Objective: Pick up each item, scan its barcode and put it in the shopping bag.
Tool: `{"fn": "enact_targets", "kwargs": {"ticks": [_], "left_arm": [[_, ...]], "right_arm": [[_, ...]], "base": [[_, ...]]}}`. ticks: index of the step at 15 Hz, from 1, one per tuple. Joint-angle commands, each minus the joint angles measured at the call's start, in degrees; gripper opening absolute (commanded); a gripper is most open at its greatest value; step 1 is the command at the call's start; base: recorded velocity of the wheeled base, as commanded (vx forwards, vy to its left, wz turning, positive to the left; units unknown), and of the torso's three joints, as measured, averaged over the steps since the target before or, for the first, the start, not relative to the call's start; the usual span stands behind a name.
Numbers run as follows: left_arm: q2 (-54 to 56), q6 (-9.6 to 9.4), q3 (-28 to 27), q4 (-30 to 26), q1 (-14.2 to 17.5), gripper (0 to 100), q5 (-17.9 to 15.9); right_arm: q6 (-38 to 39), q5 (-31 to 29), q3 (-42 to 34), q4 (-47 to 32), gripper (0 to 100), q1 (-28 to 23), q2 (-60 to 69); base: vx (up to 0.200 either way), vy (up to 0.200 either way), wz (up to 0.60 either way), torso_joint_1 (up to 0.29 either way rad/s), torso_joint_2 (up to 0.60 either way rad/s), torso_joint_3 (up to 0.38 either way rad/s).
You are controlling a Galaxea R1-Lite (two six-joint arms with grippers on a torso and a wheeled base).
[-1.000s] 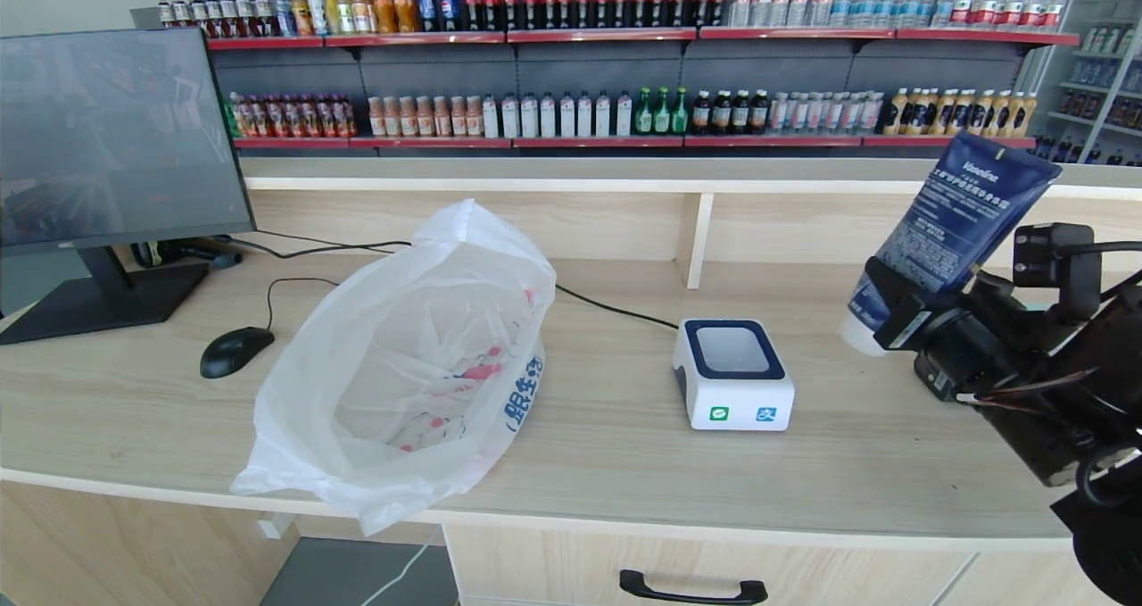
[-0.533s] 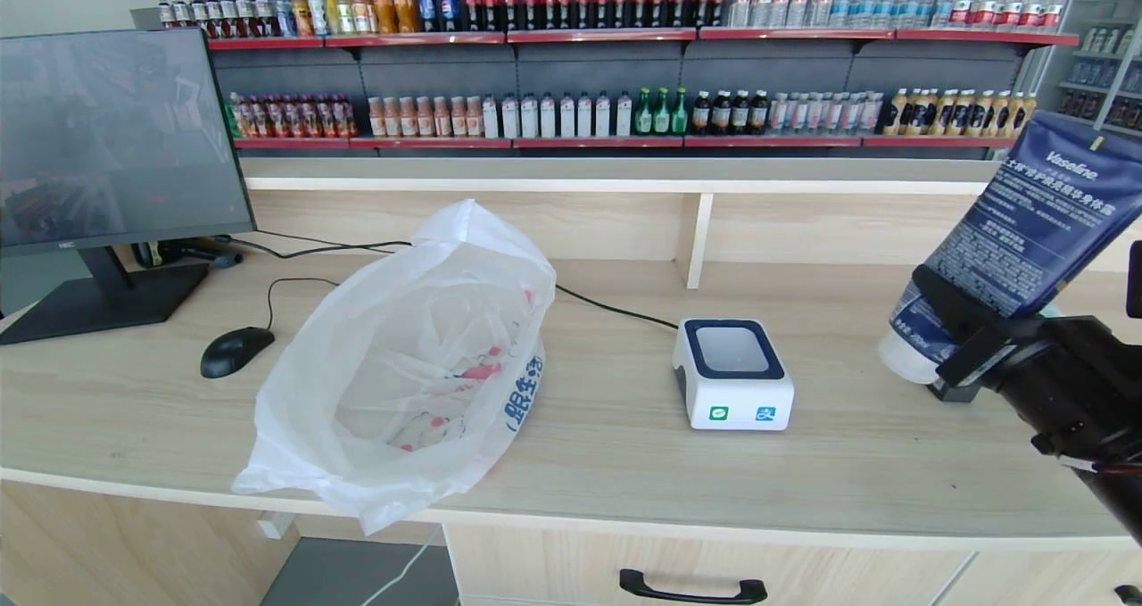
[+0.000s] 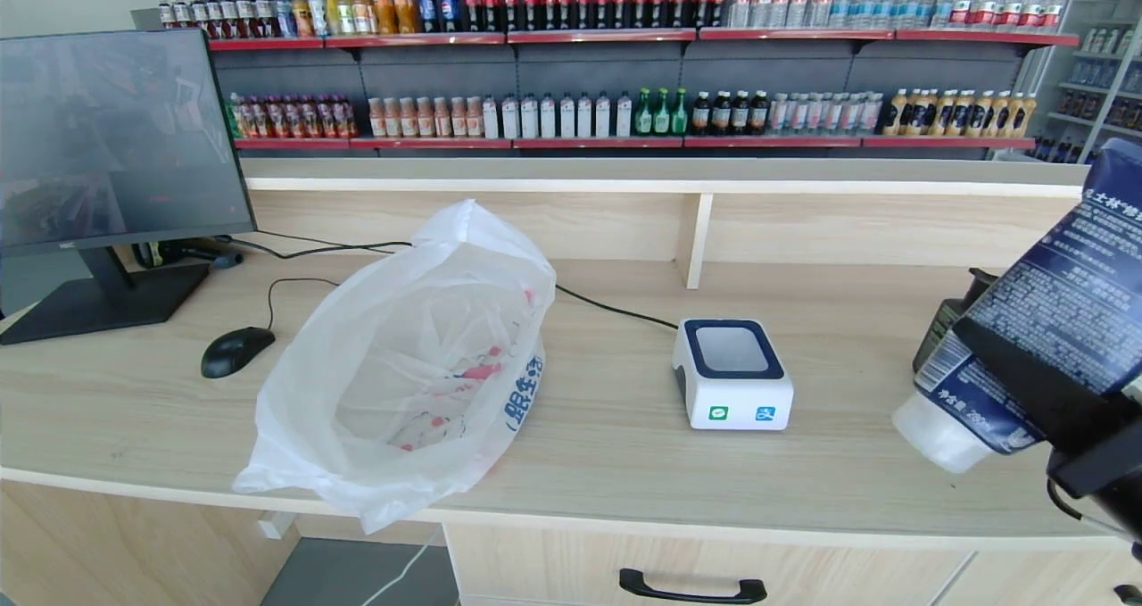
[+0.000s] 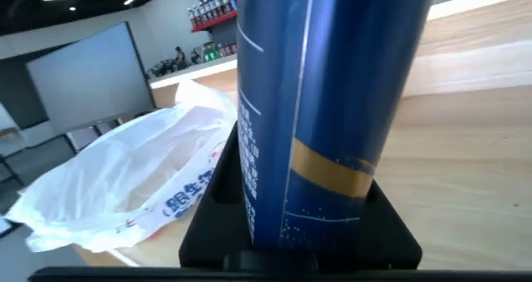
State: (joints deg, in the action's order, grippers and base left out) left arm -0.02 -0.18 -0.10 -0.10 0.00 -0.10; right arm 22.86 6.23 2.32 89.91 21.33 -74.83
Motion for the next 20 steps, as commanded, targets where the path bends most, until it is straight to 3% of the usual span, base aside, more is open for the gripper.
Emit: {"fn": "enact_targets", "kwargs": {"ticks": [1,4,6,11,16,20], "left_arm": [[0.02,0.01,0.01,0.01,0.0,100,0.01],[0.02,0.01,0.01,0.01,0.0,100,0.01],[0.02,0.01,0.01,0.01,0.0,100,0.01],[0.02,0.01,0.01,0.1,0.0,100,0.01],[0.02,0.01,0.01,0.01,0.0,100,0.01],[0.02,0.01,0.01,0.01,0.0,100,0.01]], "right_arm": [[4.74,5.11,-1.35,0.09,0,1.87,2.49],[8.78,17.41,-0.56,0.09,0,2.22,-0.67],[11.16,21.81,1.46,0.09,0,4.51,-3.05],[28.73,24.18,7.0,0.09,0,11.54,-1.02],[30.05,24.88,8.41,0.09,0,12.24,-5.59],[34.1,24.97,19.39,0.09,0,13.38,-9.02]], "base": [[0.0,0.0,0.0,0.0,0.0,0.0],[0.0,0.0,0.0,0.0,0.0,0.0],[0.0,0.0,0.0,0.0,0.0,0.0],[0.0,0.0,0.0,0.0,0.0,0.0],[0.0,0.0,0.0,0.0,0.0,0.0],[0.0,0.0,0.0,0.0,0.0,0.0]]}}
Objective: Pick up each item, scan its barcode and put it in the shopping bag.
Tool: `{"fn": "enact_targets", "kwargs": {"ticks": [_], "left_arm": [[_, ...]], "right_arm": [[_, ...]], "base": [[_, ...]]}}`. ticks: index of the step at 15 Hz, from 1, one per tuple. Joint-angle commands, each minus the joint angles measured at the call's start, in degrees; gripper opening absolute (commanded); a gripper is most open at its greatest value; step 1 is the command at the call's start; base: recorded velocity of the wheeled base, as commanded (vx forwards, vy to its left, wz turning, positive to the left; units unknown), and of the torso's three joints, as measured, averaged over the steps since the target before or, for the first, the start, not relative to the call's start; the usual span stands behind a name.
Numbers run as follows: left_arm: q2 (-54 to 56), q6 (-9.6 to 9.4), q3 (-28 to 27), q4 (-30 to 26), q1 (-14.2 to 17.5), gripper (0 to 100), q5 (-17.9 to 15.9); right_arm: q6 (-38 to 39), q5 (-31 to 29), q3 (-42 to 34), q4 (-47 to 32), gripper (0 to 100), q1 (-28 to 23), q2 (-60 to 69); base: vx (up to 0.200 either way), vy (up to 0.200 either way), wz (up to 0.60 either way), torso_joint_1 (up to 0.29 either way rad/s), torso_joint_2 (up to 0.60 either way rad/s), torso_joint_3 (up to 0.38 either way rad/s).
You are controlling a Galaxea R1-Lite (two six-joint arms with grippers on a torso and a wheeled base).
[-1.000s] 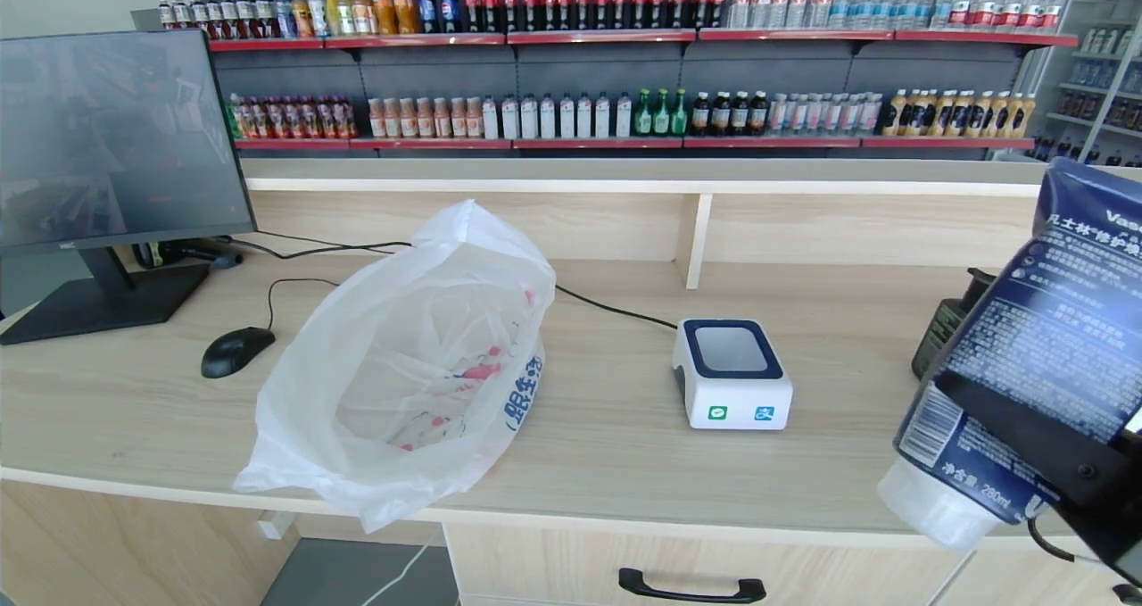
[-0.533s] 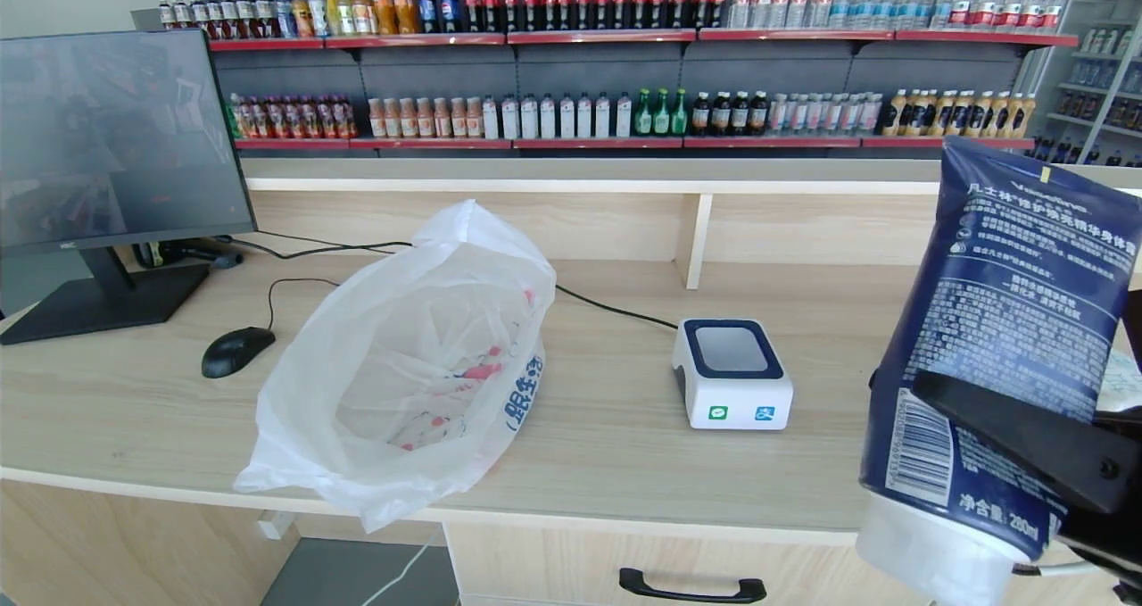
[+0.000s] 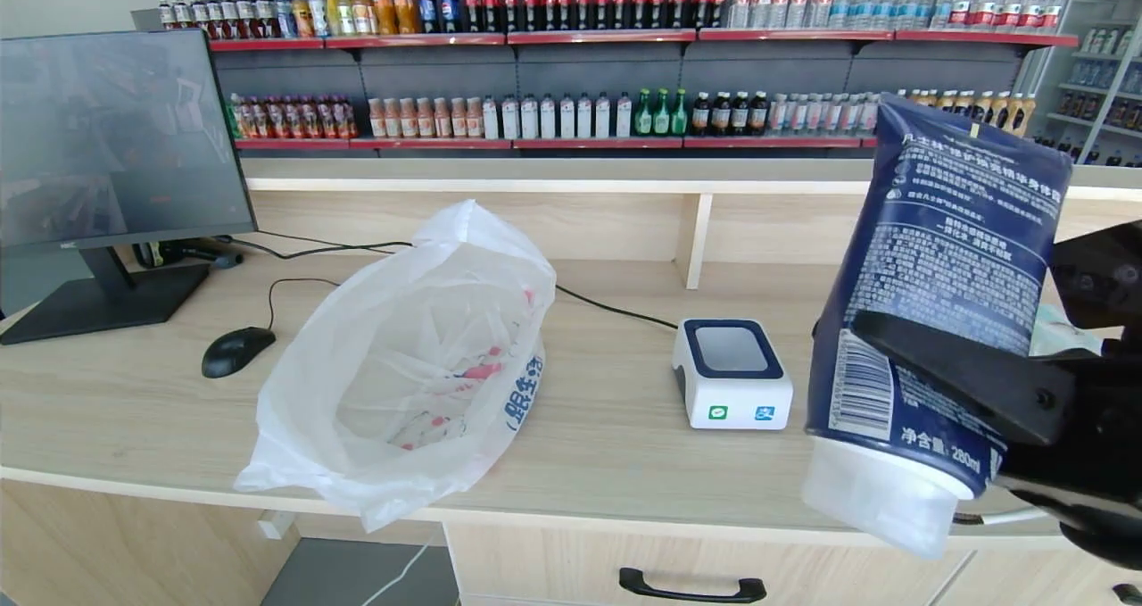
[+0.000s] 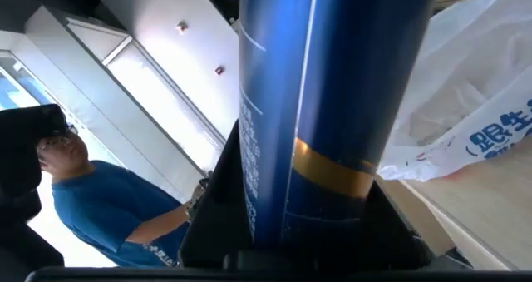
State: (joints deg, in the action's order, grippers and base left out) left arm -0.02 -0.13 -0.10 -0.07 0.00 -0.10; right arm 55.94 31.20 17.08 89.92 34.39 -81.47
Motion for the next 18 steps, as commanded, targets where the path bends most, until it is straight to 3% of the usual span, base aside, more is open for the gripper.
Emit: {"fn": "enact_targets", "kwargs": {"ticks": [1,7,18], "left_arm": [[0.02,-0.04,0.01,0.07,0.0,100,0.01],[0.02,-0.04,0.01,-0.01,0.0,100,0.01],[0.02,-0.04,0.01,-0.01,0.0,100,0.01]], "right_arm": [[2.42,0.01,7.35,0.08,0,0.33,-2.99],[3.12,2.03,11.31,0.08,0,2.08,-3.34],[2.86,2.91,10.69,0.08,0,5.6,-1.41]], "base": [[0.0,0.0,0.0,0.0,0.0,0.0],[0.0,0.0,0.0,0.0,0.0,0.0],[0.0,0.0,0.0,0.0,0.0,0.0]]}}
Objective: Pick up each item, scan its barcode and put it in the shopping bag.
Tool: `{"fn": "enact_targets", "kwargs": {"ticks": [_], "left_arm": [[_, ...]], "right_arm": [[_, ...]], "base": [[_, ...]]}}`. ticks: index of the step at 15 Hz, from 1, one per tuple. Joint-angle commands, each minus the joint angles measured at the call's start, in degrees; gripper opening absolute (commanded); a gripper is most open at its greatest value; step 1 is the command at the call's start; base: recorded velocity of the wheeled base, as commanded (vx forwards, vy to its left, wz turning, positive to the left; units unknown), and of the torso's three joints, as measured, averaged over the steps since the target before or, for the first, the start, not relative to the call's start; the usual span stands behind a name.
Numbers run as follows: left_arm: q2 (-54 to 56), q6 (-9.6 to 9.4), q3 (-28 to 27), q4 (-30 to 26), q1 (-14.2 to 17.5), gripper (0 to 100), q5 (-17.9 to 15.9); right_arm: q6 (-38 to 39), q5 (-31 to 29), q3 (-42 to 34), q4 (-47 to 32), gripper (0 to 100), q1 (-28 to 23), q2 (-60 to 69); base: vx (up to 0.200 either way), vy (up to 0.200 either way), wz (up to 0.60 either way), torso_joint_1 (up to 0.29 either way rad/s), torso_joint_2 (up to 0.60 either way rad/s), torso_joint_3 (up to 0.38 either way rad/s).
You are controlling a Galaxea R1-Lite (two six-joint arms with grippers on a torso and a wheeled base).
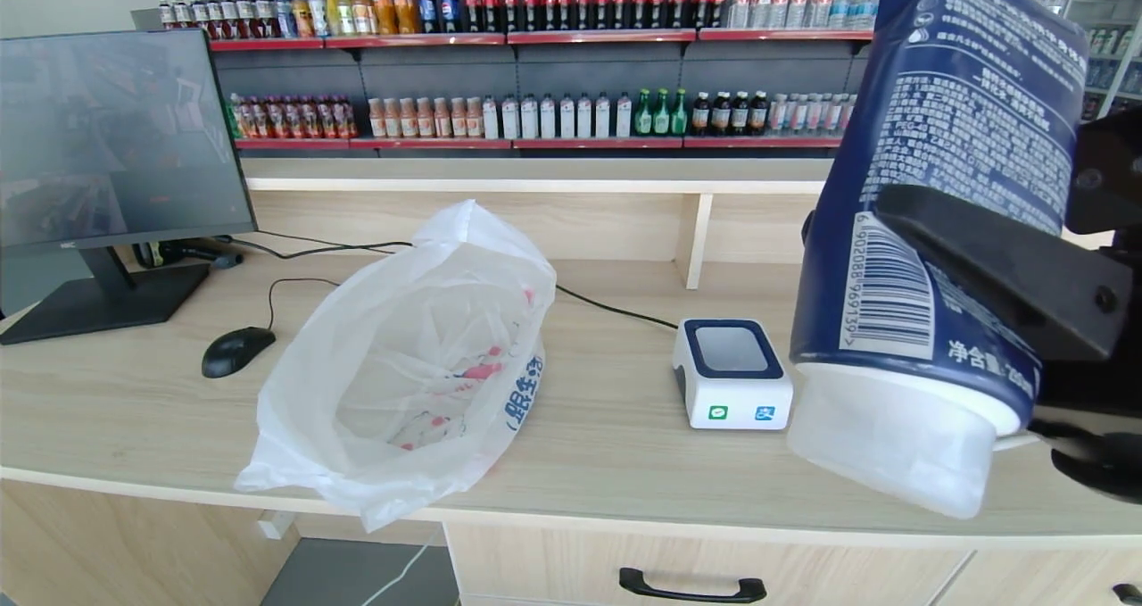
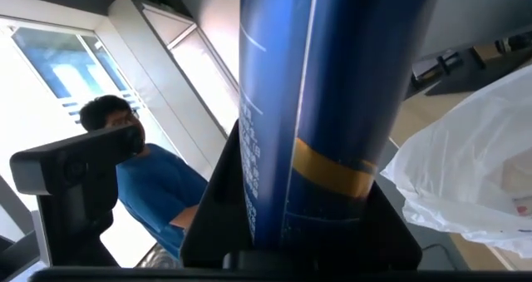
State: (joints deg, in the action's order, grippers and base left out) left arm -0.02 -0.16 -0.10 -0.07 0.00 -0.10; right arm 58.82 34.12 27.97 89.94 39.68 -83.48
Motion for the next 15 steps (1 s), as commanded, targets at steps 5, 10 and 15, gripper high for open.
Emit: {"fn": "enact_targets", "kwargs": {"ticks": [5,10,15], "left_arm": [[0.02,-0.02,0.01,0.07,0.0,100,0.01],[0.02,-0.02,0.01,-0.01,0.0,100,0.01],[0.02,0.07,0.1,-0.01,0.0,100,0.01]], "right_arm": [[-3.62,2.79,-0.89,0.06,0,2.24,0.16],[-5.29,3.41,-0.46,0.06,0,2.6,-0.45],[-23.31,3.06,-2.65,0.06,0,-1.71,-4.85]], "base": [[0.0,0.0,0.0,0.0,0.0,0.0],[0.0,0.0,0.0,0.0,0.0,0.0],[0.0,0.0,0.0,0.0,0.0,0.0]]}}
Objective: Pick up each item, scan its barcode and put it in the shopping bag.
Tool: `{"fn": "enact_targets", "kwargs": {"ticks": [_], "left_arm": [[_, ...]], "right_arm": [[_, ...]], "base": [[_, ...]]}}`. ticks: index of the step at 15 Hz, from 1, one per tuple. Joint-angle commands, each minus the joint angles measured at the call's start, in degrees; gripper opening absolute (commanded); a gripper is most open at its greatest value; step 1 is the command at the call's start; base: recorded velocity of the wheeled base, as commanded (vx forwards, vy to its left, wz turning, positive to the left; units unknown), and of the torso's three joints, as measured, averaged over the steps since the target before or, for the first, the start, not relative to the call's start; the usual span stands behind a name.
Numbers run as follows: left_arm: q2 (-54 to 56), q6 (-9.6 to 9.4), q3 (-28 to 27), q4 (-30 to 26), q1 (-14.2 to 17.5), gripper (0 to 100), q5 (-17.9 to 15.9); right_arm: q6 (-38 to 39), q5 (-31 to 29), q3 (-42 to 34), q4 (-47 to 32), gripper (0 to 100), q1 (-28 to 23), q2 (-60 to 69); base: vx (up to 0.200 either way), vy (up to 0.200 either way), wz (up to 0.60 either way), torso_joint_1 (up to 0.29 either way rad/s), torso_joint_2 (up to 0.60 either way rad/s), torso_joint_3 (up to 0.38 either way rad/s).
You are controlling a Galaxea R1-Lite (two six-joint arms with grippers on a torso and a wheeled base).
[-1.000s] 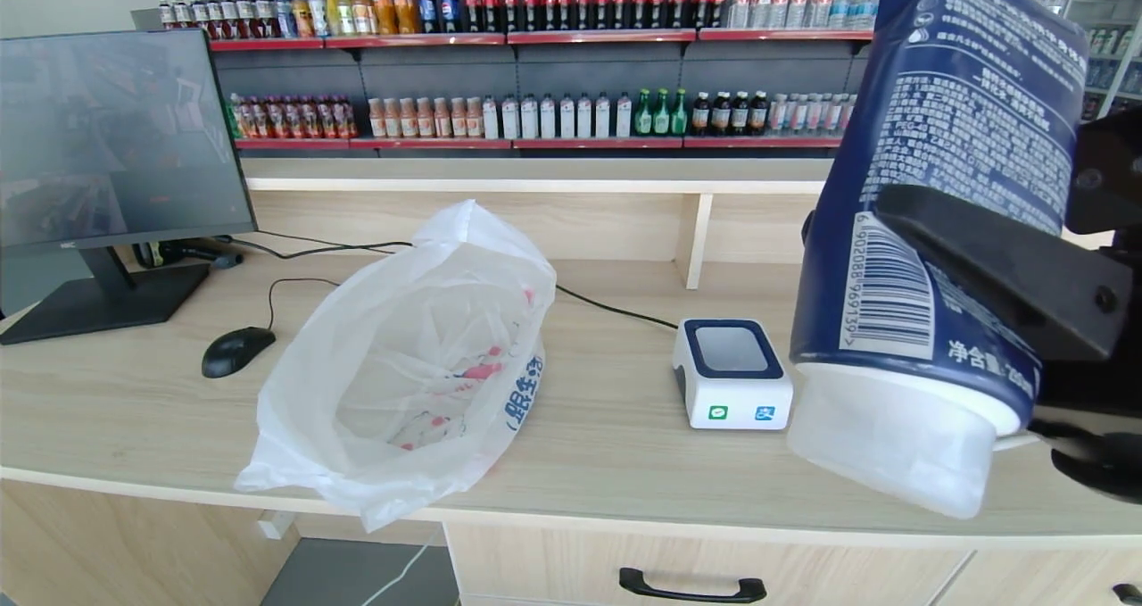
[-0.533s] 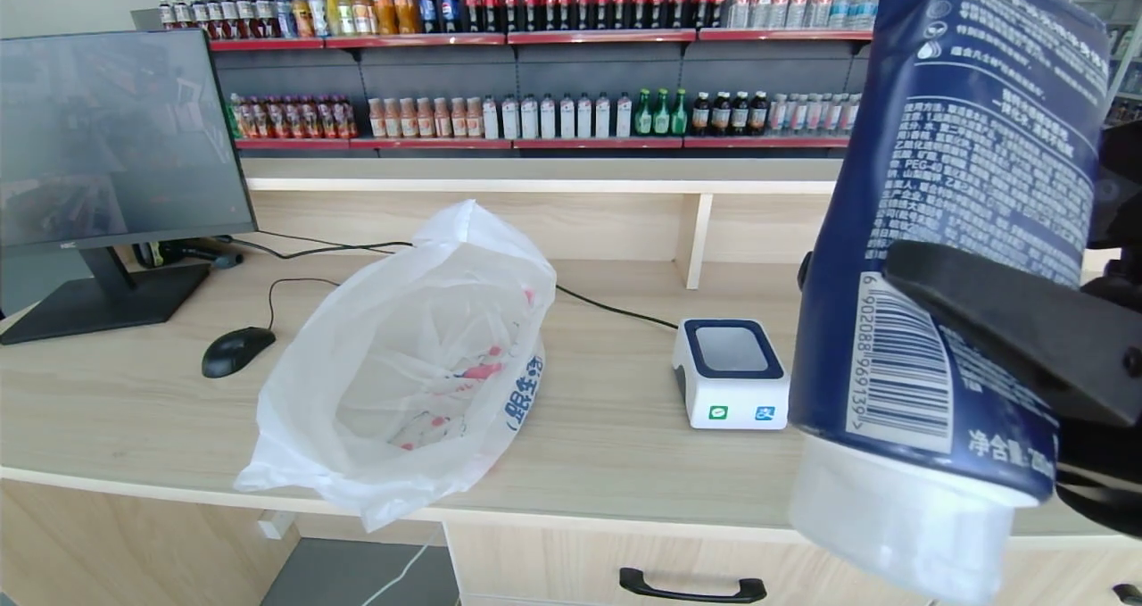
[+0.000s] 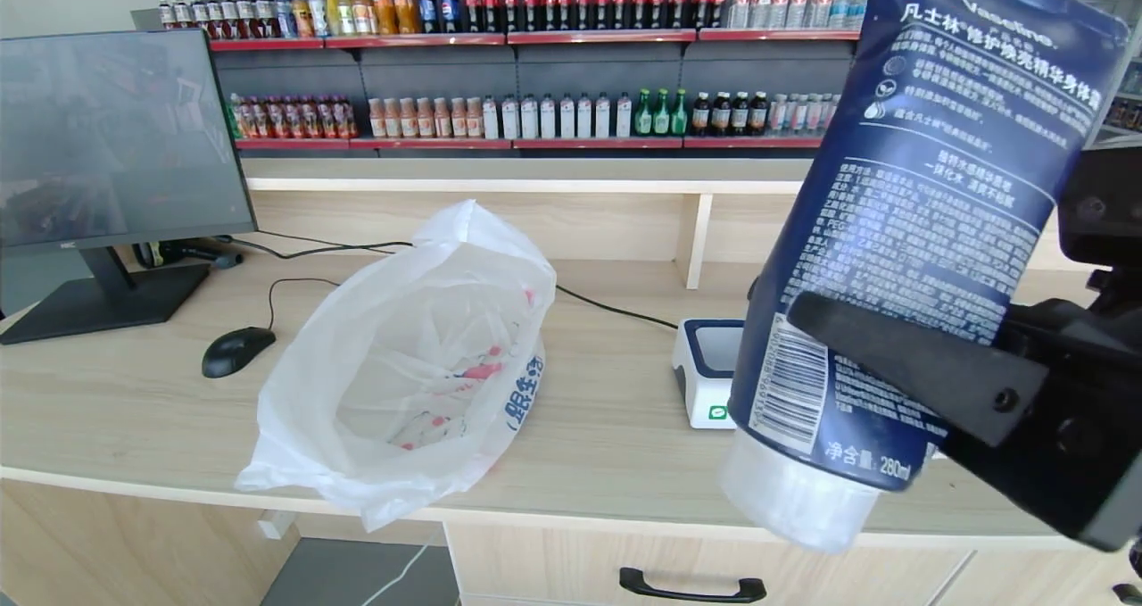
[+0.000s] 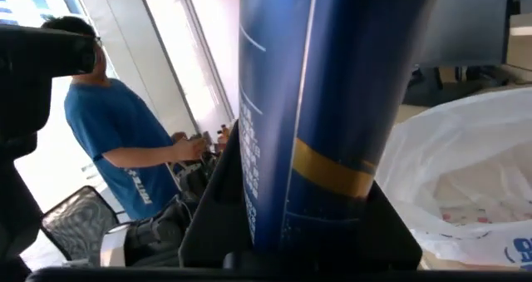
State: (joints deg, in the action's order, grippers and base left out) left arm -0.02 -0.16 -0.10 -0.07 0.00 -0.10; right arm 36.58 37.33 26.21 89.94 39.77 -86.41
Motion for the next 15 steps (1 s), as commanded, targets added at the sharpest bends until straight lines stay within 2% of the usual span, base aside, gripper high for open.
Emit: {"fn": "enact_targets", "kwargs": {"ticks": [1,4,6,8,10,11,12,15], "left_arm": [[0.02,-0.02,0.01,0.07,0.0,100,0.01],[0.02,-0.02,0.01,-0.01,0.0,100,0.01],[0.02,-0.02,0.01,-0.01,0.0,100,0.01],[0.02,-0.46,0.01,-0.01,-0.09,100,0.01],[0.02,-0.37,0.01,-0.01,0.0,100,0.01],[0.02,-0.37,0.01,-0.01,0.0,100,0.01],[0.02,-0.37,0.01,-0.01,0.0,100,0.01],[-0.06,-0.54,0.01,-0.01,-0.09,100,0.01]], "right_arm": [[-5.03,-0.15,-2.57,0.06,0,-3.47,-2.1],[-15.75,-0.41,-9.16,0.06,0,-9.0,-1.66],[-19.97,-2.08,-12.15,0.06,0,-12.96,-0.87],[-23.75,-10.17,-13.38,0.06,0,-15.68,-0.87],[-27.53,-21.16,-11.97,0.06,0,-16.12,-1.31],[-29.64,-24.85,-11.71,0.06,0,-16.3,-1.57],[-33.77,-31.35,-11.71,0.06,0,-17.09,-2.36],[-40.45,-37.85,-10.65,0.06,0,-17.97,-2.89]], "base": [[0.0,0.0,0.0,0.0,0.0,0.0],[0.0,0.0,0.0,0.0,0.0,0.0],[0.0,0.0,0.0,0.0,0.0,0.0],[0.0,0.0,0.0,0.0,0.0,0.0],[0.0,0.0,0.0,0.0,0.0,0.0],[0.0,0.0,0.0,0.0,0.0,0.0],[0.0,0.0,0.0,0.0,0.0,0.0],[0.0,0.0,0.0,0.0,0.0,0.0]]}}
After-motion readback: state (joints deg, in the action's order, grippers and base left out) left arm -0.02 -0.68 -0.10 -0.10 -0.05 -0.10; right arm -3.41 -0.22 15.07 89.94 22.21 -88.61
